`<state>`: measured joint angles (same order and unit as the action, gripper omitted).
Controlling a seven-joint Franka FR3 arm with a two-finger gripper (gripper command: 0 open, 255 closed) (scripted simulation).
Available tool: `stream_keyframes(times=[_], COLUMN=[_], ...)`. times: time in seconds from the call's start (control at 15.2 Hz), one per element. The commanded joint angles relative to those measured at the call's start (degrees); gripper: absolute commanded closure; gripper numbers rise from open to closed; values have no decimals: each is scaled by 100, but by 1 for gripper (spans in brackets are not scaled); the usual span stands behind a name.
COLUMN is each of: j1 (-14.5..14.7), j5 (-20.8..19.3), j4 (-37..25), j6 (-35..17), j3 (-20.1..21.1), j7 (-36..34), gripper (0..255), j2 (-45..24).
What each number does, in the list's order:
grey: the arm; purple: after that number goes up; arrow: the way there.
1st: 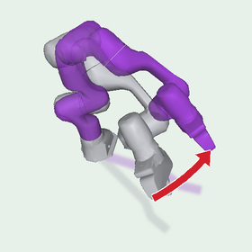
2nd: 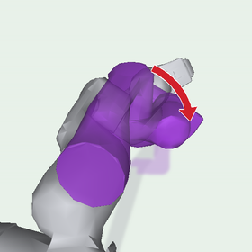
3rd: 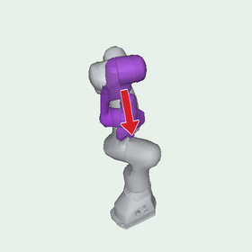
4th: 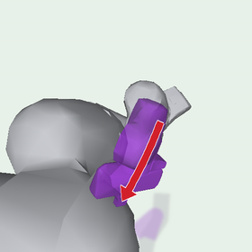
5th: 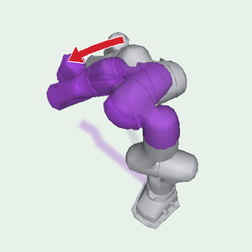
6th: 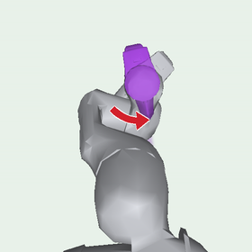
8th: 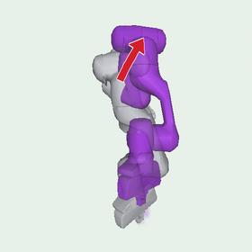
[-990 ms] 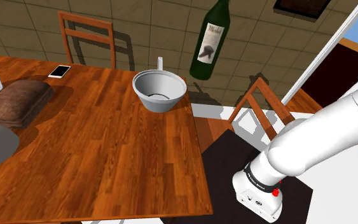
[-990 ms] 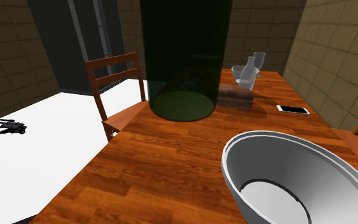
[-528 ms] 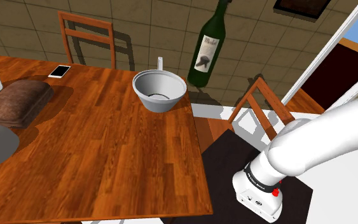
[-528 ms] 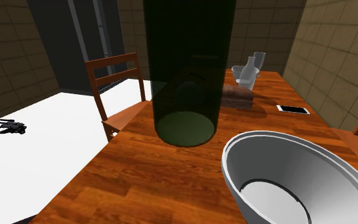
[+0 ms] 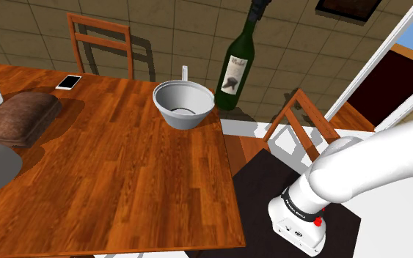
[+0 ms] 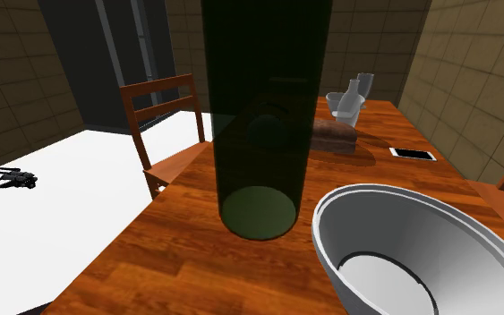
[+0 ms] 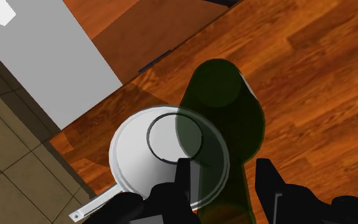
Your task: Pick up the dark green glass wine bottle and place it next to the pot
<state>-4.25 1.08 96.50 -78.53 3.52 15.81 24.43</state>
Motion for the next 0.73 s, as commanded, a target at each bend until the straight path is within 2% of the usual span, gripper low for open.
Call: stream_keyframes(times=[0.0, 0.66], j1=[0, 12], j5=[3, 22], j4=[265, 1426], j6=[-168, -935], j3=[-8, -10], j7=[13, 25], gripper=[255, 255], j2=[102, 496])
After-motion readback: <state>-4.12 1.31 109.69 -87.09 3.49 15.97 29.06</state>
